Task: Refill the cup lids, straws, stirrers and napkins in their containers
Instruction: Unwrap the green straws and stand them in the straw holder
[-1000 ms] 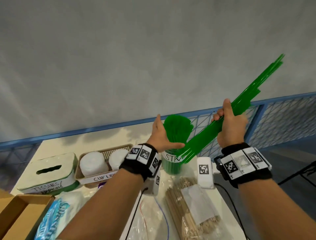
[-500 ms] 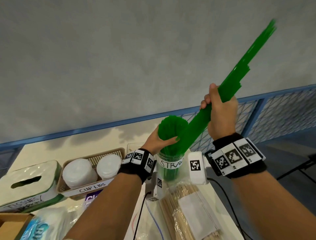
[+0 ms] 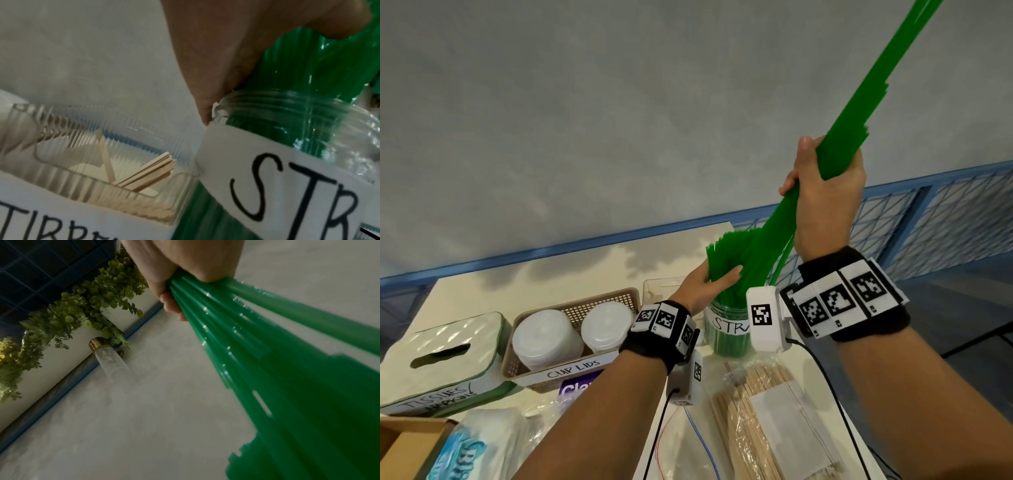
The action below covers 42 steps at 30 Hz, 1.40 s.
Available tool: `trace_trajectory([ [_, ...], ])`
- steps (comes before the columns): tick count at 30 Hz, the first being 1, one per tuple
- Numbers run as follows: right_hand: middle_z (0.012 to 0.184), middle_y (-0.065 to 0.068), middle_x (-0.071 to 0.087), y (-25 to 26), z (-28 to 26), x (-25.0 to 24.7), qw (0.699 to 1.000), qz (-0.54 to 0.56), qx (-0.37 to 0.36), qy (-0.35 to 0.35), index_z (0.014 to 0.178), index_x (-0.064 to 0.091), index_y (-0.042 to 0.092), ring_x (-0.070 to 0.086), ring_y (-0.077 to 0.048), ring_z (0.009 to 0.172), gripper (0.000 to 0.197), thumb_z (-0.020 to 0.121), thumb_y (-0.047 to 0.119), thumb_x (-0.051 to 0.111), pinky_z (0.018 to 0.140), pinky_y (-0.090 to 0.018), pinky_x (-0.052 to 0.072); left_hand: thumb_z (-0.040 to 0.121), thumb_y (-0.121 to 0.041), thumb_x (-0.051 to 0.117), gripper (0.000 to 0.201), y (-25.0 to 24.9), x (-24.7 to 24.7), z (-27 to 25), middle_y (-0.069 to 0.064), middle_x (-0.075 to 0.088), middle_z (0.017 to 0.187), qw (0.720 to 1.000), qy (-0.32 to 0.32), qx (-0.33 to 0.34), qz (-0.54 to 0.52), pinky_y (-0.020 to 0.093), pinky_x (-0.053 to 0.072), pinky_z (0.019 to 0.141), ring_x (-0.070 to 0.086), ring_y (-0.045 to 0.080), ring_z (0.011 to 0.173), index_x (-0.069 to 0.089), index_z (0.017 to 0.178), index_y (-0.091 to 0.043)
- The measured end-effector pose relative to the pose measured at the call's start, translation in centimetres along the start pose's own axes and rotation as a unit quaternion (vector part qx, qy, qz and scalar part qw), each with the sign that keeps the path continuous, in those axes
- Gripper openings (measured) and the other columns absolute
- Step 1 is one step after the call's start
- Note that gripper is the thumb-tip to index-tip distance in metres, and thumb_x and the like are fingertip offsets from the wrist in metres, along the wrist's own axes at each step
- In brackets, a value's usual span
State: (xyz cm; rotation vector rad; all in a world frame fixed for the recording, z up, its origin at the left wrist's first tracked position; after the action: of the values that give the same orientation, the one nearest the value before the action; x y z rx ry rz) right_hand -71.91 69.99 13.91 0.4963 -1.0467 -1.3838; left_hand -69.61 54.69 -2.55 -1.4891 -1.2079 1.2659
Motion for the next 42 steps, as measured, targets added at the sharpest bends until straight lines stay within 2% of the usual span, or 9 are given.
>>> trace_trajectory([
  [12,0.055,0.013,0.056,1.3,-1.1,2.3,0.998,0.013,-0.022,0.063,0.085,0.052,0.022,0.05,-0.008,0.047,0.012,0.09,0.015,0.059,0.052,-0.032,0.049,0.097,-0.034,0.039,0.045,-1.0,0.4,-1.3,0.001,0.052,0.13,1.0,0.004,-0.007,0.016,0.018,0.033,0.092,0.045,0.007,0.107,0.04,0.139,-0.015],
  [23,0.061,0.0,0.053,-2.5,-3.5,-1.9,1.0,-0.005,-0.007,-0.011,0.089,0.05,0.022,0.052,-0.01,0.051,0.012,0.092,0.012,0.056,0.059,-0.025,0.049,0.097,-0.036,0.038,0.047,-1.2,0.4,-1.7,0.002,0.047,0.138,1.0,0.009,0.004,0.019,0.02,0.03,0.095,0.043,0.007,0.113,0.036,0.141,-0.019],
  [28,0.066,0.007,0.053,-3.8,-4.9,-0.6,0.999,-0.041,0.007,0.001,0.088,0.049,0.029,0.052,-0.004,0.057,0.017,0.092,0.015,0.057,0.061,-0.018,0.047,0.095,-0.037,0.042,0.049,-0.5,0.1,-1.3,0.001,0.047,0.139,1.0,0.006,0.013,0.008,0.022,0.032,0.096,0.043,0.007,0.113,0.034,0.142,-0.023],
  [30,0.076,0.008,0.051,-4.4,-5.7,0.1,0.997,-0.078,-0.014,0.021,0.089,0.05,0.024,0.052,-0.004,0.067,0.01,0.091,0.019,0.058,0.066,-0.018,0.046,0.094,-0.037,0.043,0.049,-0.3,0.1,-1.2,-0.001,0.047,0.139,1.0,0.006,0.021,0.016,0.022,0.033,0.097,0.044,0.007,0.114,0.034,0.141,-0.025],
  [33,0.106,0.006,0.04,-5.3,-7.1,0.2,0.979,-0.184,-0.08,0.018,0.093,0.057,0.01,0.045,-0.021,0.106,0.023,0.087,0.032,0.057,0.096,-0.03,0.04,0.093,-0.037,0.046,0.048,-0.1,-0.3,-1.0,-0.001,0.05,0.137,0.999,-0.01,0.034,0.026,0.025,0.036,0.098,0.048,0.012,0.121,0.04,0.139,-0.024],
  [35,0.117,0.003,0.032,-6.3,-7.8,0.0,0.98,-0.182,-0.075,0.009,0.092,0.057,0.024,0.036,-0.028,0.12,0.013,0.085,0.034,0.057,0.107,-0.035,0.032,0.093,-0.038,0.048,0.047,0.0,-0.5,-0.9,-0.001,0.052,0.135,0.998,-0.017,0.042,0.032,0.026,0.037,0.1,0.048,0.013,0.123,0.042,0.137,-0.023],
  [37,0.122,0.005,0.028,-7.0,-8.4,0.0,0.987,-0.15,-0.065,0.01,0.092,0.051,0.036,0.031,-0.028,0.126,0.012,0.084,0.032,0.059,0.112,-0.028,0.027,0.093,-0.037,0.048,0.047,0.1,-0.6,-0.8,-0.003,0.053,0.132,0.998,-0.021,0.048,0.039,0.024,0.036,0.098,0.048,0.009,0.119,0.042,0.137,-0.023],
  [40,0.13,-0.006,0.026,-7.8,-9.1,0.3,0.987,-0.147,-0.054,0.028,0.097,0.055,0.025,0.027,-0.021,0.128,0.017,0.083,0.033,0.058,0.108,-0.009,0.022,0.093,-0.038,0.047,0.047,0.6,-0.5,-0.6,-0.008,0.053,0.125,0.998,-0.021,0.044,0.035,0.022,0.036,0.096,0.049,0.007,0.116,0.041,0.138,-0.025],
  [42,0.134,-0.011,0.025,-9.0,-9.7,0.5,0.99,-0.133,-0.022,0.048,0.105,0.052,0.037,0.028,-0.017,0.129,0.025,0.081,0.036,0.058,0.111,-0.018,0.027,0.09,-0.043,0.046,0.05,0.8,-0.4,-0.6,-0.008,0.054,0.125,0.999,-0.02,0.041,0.015,0.023,0.038,0.099,0.051,0.009,0.118,0.041,0.137,-0.026],
])
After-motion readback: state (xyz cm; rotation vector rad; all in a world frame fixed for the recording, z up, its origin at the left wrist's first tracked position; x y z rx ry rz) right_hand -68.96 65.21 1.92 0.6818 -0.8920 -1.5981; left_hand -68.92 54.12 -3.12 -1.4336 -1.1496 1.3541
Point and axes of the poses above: each hand's wrist, its own z-axis towards the middle knuckle, its own x-axis out of the palm, y = z × x, the point moved 8 cm from there along z, towards the middle knuckle
